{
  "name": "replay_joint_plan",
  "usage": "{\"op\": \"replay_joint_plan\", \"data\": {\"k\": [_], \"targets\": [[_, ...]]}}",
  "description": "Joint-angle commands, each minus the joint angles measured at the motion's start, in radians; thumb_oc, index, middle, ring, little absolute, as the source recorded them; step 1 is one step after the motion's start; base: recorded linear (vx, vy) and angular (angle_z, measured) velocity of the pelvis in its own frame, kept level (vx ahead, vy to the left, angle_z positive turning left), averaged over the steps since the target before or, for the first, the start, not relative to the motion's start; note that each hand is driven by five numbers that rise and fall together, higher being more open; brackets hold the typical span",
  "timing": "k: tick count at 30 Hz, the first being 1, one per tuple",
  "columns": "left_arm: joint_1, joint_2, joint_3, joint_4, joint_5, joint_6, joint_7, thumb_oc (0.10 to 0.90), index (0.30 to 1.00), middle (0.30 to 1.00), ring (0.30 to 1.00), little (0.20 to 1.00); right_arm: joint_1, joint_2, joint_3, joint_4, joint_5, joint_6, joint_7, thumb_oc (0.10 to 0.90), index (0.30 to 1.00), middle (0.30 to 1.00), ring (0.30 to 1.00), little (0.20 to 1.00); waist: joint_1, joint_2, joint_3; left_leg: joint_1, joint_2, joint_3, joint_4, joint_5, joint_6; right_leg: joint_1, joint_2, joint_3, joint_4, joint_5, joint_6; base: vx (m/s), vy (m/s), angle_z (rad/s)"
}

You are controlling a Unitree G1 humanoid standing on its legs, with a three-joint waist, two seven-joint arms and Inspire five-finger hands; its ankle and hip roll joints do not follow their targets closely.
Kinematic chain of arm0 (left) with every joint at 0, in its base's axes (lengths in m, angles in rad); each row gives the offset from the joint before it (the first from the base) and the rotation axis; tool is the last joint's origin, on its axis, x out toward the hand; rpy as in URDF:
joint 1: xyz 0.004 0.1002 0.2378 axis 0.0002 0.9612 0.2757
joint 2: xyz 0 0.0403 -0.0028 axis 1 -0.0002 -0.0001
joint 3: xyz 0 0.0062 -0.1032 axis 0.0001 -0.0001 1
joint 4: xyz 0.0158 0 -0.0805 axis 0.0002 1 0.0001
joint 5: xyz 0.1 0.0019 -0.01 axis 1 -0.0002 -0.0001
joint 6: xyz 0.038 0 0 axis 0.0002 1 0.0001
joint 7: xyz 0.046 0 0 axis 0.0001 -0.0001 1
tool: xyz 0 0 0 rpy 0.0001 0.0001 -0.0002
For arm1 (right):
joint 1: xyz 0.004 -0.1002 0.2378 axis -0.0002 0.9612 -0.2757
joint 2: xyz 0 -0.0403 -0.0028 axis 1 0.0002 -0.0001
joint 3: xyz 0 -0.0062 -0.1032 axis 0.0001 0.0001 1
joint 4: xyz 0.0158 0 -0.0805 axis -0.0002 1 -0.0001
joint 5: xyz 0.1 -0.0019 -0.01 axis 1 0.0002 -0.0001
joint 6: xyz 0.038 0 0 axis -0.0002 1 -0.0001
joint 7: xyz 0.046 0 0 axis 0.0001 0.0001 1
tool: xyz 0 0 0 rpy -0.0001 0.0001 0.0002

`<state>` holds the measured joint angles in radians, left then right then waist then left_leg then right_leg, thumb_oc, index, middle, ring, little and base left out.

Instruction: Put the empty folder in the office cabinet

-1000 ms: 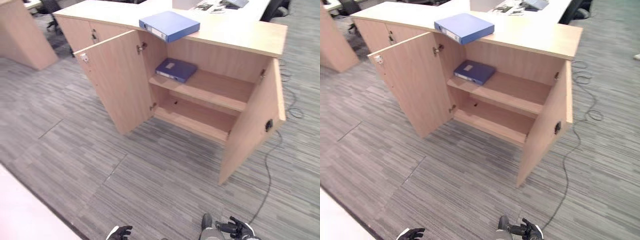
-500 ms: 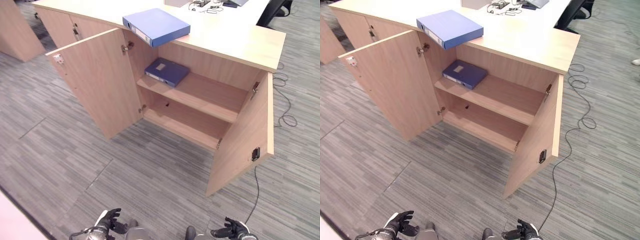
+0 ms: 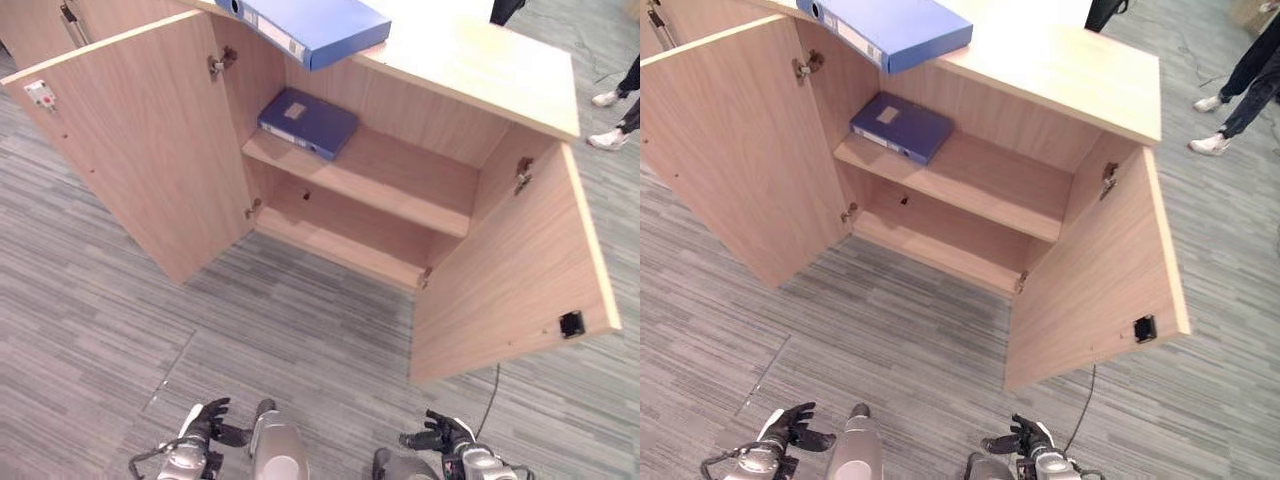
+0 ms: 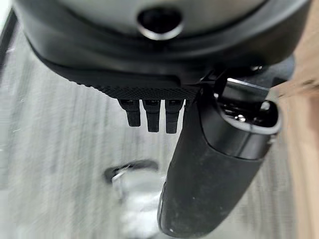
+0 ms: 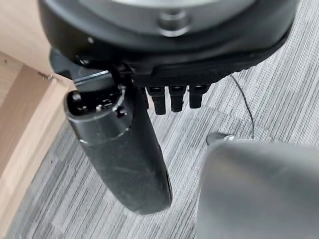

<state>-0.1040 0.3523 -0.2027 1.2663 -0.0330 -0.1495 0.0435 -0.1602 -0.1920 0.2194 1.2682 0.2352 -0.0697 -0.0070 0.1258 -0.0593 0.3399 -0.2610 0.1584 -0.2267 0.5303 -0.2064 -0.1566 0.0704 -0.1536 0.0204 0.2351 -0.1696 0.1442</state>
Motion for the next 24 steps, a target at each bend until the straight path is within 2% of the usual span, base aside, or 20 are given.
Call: {"op": "replay_joint_plan", "data": {"k": [1,2,3,4,5,6,7,8,10,11,12,13,14,15,16,17,18,20,22,24], "targets": [[0.06,0.024,-0.065,-0.052,0.012,-0.016,0.003,0.8,0.9,0.9,0.9,0.9,0.07,-0.073,-0.02,-0.019,-0.005,-0.009,-0.011,0.8,0.9,0.9,0.9,0.9,0.005,0.023,-0.063,0.034,0.104,-0.104,-0.373,0.26,-0.011,0.012,-0.074,0.023,0.163,0.005,0.117,0.16,0.525,-0.05],[0.055,0.026,-0.073,-0.062,0.015,-0.017,0.004,0.8,0.9,0.9,0.9,0.9,0.069,-0.072,-0.025,-0.021,0.0,-0.006,-0.011,0.8,0.9,0.9,0.9,0.9,0.003,0.021,-0.064,0.031,0.085,-0.079,-0.356,0.241,-0.001,0.001,-0.095,0.019,0.177,0.081,0.118,0.16,0.523,0.14],[0.055,0.026,-0.074,-0.062,0.015,-0.016,0.004,0.8,0.9,0.9,0.9,0.9,0.069,-0.072,-0.026,-0.021,0.0,-0.006,-0.011,0.8,0.9,0.9,0.9,0.9,0.005,0.02,-0.065,0.029,0.083,-0.078,-0.352,0.239,0.0,0.0,-0.097,0.02,0.176,0.082,0.118,0.22,0.503,0.15],[0.057,-0.016,-0.107,-0.071,0.047,-0.024,0.045,0.8,0.9,0.9,0.9,0.9,0.065,-0.041,-0.022,-0.018,0.011,-0.005,-0.029,0.8,0.9,0.9,0.9,0.9,0.027,0.018,-0.064,0.034,0.055,-0.04,-0.337,0.208,0.026,-0.022,-0.138,-0.02,0.219,0.243,0.114,0.19,0.45,0.08],[0.055,-0.031,-0.12,-0.073,0.057,-0.02,0.055,0.8,0.9,0.9,0.9,0.9,0.066,-0.031,-0.02,-0.025,0.013,-0.002,-0.034,0.8,0.9,0.9,0.9,0.9,0.034,0.023,-0.063,0.044,0.042,-0.018,-0.335,0.196,0.044,-0.036,-0.157,-0.062,0.241,0.247,0.103,0.37,0.857,-0.14],[0.06,-0.048,-0.121,-0.048,0.066,-0.013,0.063,0.8,0.9,0.9,0.9,0.9,0.08,-0.014,-0.019,-0.035,0.018,-0.004,-0.037,0.8,0.9,0.9,0.9,0.9,0.054,0.027,-0.062,0.091,0.0,0.042,-0.34,0.159,0.083,-0.049,-0.239,-0.196,0.312,0.315,0.083,0.31,0.741,-0.15],[0.059,-0.051,-0.118,-0.039,0.066,-0.01,0.065,0.8,0.9,0.9,0.9,0.9,0.08,-0.014,-0.022,-0.035,0.019,-0.004,-0.04,0.8,0.9,0.9,0.9,0.9,0.055,0.031,-0.064,0.113,-0.022,0.066,-0.351,0.152,0.101,-0.054,-0.273,-0.258,0.333,0.352,0.083,0.35,0.855,-0.43],[0.058,-0.049,-0.11,-0.024,0.064,-0.004,0.06,0.8,0.9,0.9,0.9,0.9,0.079,-0.017,-0.018,-0.035,0.015,-0.003,-0.04,0.8,0.9,0.9,0.9,0.9,0.054,0.043,-0.069,0.129,-0.039,0.089,-0.368,0.156,0.119,-0.056,-0.262,-0.309,0.348,0.339,0.08,0.23,0.623,-0.41],[0.049,-0.038,-0.076,-0.015,0.036,0.004,0.063,0.8,0.9,0.9,0.9,0.9,0.075,-0.028,-0.011,-0.039,0.011,-0.004,-0.038,0.8,0.9,0.9,0.9,0.9,0.045,0.063,-0.063,0.193,-0.081,0.088,-0.429,0.163,0.153,-0.107,-0.171,-0.292,0.411,0.28,0.075,0.16,0.48,-0.49],[0.048,-0.038,-0.076,-0.015,0.036,0.004,0.063,0.8,0.9,0.9,0.9,0.9,0.075,-0.028,-0.011,-0.039,0.011,-0.004,-0.038,0.8,0.9,0.9,0.9,0.9,0.047,0.065,-0.066,0.192,-0.078,0.089,-0.432,0.166,0.153,-0.11,-0.168,-0.292,0.409,0.283,0.073,0.14,0.451,-0.56],[0.04,-0.025,-0.044,-0.011,0.014,0.003,0.068,0.8,0.9,0.9,0.9,0.9,0.076,-0.03,-0.002,-0.043,0.008,-0.007,-0.038,0.8,0.9,0.9,0.9,0.9,0.033,0.085,-0.056,0.241,-0.102,0.089,-0.475,0.171,0.18,-0.201,-0.065,-0.311,0.454,0.227,0.071,0.12,0.354,-0.53],[0.036,-0.02,-0.039,-0.007,0.013,0.004,0.07,0.8,0.9,0.9,0.9,0.9,0.078,-0.028,0.001,-0.048,0.005,-0.008,-0.038,0.8,0.9,0.9,0.9,0.9,0.023,0.088,-0.05,0.258,-0.107,0.09,-0.489,0.171,0.184,-0.243,-0.039,-0.335,0.442,0.22,0.076,0.13,0.35,-0.2],[0.036,-0.02,-0.039,-0.007,0.013,0.004,0.07,0.8,0.9,0.9,0.9,0.9,0.078,-0.027,0.002,-0.048,0.005,-0.008,-0.038,0.8,0.9,0.9,0.9,0.9,0.024,0.086,-0.049,0.262,-0.108,0.092,-0.492,0.17,0.184,-0.243,-0.041,-0.333,0.447,0.216,0.077,0.18,0.141,-0.59],[0.031,-0.011,-0.034,0.002,0.023,0.006,0.069,0.8,0.9,0.9,0.9,0.9,0.088,-0.027,0.014,-0.058,-0.003,-0.006,-0.036,0.8,0.9,0.9,0.9,0.9,0.01,0.063,-0.042,0.304,-0.126,0.106,-0.514,0.153,0.179,-0.254,-0.043,-0.388,0.327,0.202,0.072,0.14,0.052,-0.65],[0.031,-0.011,-0.034,0.002,0.023,0.006,0.069,0.8,0.9,0.9,0.9,0.9,0.088,-0.027,0.014,-0.058,-0.003,-0.006,-0.036,0.8,0.9,0.9,0.9,0.9,0.009,0.063,-0.041,0.305,-0.125,0.106,-0.515,0.153,0.179,-0.252,-0.043,-0.389,0.326,0.202,0.072,0.19,0.058,-0.56],[0.025,-0.011,-0.034,0.006,0.024,0.005,0.068,0.8,0.9,0.9,0.9,0.9,0.094,-0.029,0.017,-0.06,-0.007,-0.006,-0.036,0.8,0.9,0.9,0.9,0.9,0.002,0.046,-0.039,0.319,-0.138,0.111,-0.521,0.14,0.173,-0.243,-0.051,-0.406,0.216,0.196,0.057,0.2,-0.02,0.04],[0.018,-0.011,-0.028,0.013,0.021,0.006,0.065,0.8,0.9,0.9,0.9,0.9,0.102,-0.034,0.009,-0.061,-0.006,-0.003,-0.037,0.8,0.9,0.9,0.9,0.9,-0.014,0.024,-0.039,0.334,-0.151,0.122,-0.524,0.124,0.163,-0.25,-0.076,-0.415,0.038,0.21,0.043,0.27,-0.049,-0.14],[0.018,-0.02,-0.019,0.027,0.038,0.004,0.055,0.8,0.9,0.9,0.9,0.9,0.116,-0.041,-0.019,-0.045,-0.013,0.01,-0.035,0.8,0.9,0.9,0.9,0.9,-0.046,0.032,-0.038,0.372,-0.133,0.134,-0.541,0.098,0.14,-0.256,-0.103,-0.412,-0.19,0.284,0.062,0.31,-0.061,-0.22],[0.018,-0.025,-0.022,0.034,0.054,0.003,0.053,0.8,0.9,0.9,0.9,0.9,0.124,-0.045,-0.03,-0.035,-0.027,0.017,-0.032,0.8,0.9,0.9,0.9,0.9,-0.062,0.04,-0.038,0.383,-0.131,0.137,-0.54,0.086,0.139,-0.268,-0.119,-0.395,-0.218,0.298,0.07,0.24,0.008,-0.05],[0.017,-0.063,-0.064,0.034,0.11,-0.004,0.061,0.8,0.9,0.9,0.9,0.9,0.152,-0.048,-0.038,-0.024,-0.049,0.023,-0.031,0.8,0.9,0.9,0.9,0.9,-0.085,0.02,-0.045,0.404,-0.179,0.144,-0.526,0.044,0.14,-0.222,-0.126,-0.373,-0.283,0.315,0.073,0.31,0.048,0.09]]}}
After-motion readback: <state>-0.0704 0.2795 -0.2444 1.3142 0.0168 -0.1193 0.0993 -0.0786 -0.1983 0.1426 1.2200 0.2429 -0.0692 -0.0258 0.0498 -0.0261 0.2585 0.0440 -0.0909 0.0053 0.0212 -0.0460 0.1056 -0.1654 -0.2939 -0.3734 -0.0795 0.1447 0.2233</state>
